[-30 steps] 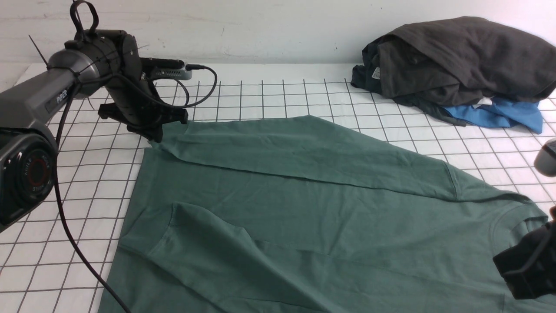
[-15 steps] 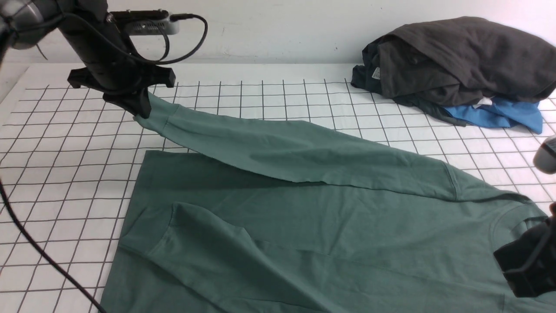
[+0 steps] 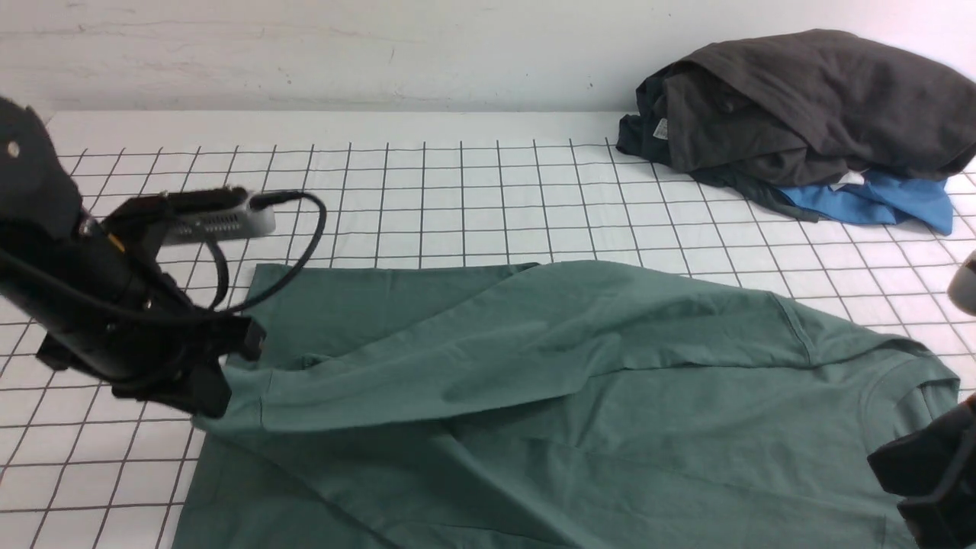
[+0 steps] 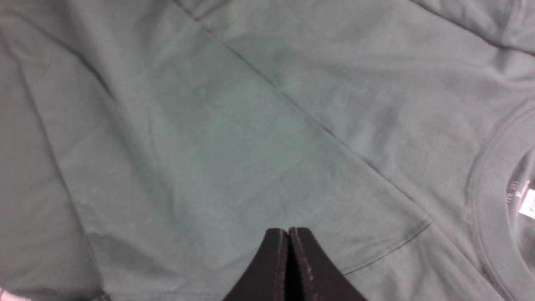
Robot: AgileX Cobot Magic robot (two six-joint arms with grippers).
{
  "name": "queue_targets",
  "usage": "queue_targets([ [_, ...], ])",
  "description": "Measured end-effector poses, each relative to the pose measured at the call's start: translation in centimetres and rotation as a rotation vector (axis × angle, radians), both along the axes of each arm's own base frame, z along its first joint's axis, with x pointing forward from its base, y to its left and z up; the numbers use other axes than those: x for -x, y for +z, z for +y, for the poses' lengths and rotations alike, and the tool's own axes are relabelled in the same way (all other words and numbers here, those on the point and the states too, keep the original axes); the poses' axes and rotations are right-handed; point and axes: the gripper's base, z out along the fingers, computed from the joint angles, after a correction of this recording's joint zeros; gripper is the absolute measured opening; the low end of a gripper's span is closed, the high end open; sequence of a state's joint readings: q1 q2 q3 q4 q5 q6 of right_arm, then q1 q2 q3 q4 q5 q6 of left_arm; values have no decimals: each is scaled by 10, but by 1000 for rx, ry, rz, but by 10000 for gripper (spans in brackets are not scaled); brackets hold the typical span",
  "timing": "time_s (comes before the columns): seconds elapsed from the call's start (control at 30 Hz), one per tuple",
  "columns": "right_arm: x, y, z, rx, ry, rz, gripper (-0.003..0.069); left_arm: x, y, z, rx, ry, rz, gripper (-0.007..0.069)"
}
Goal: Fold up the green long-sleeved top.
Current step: Use the left arm to drag and drop the cuff onto the cuff closest to the left arm, then use both arms simultaneously to clamp the lower edge of the clothing fabric
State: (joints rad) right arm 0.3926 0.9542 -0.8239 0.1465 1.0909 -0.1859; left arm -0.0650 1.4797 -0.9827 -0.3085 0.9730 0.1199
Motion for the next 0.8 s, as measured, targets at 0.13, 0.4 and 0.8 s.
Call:
queue_targets([
  [0.13, 5, -1, 6, 24, 59, 11, -14, 21, -23, 2, -13, 6, 23, 20],
  [0.4, 11, -4, 5, 52, 79, 74, -14, 29, -38, 3, -25, -44, 28, 255],
  [0.8, 29, 6, 28, 39, 264, 99, -14, 89, 1, -65, 68, -601, -8, 424],
])
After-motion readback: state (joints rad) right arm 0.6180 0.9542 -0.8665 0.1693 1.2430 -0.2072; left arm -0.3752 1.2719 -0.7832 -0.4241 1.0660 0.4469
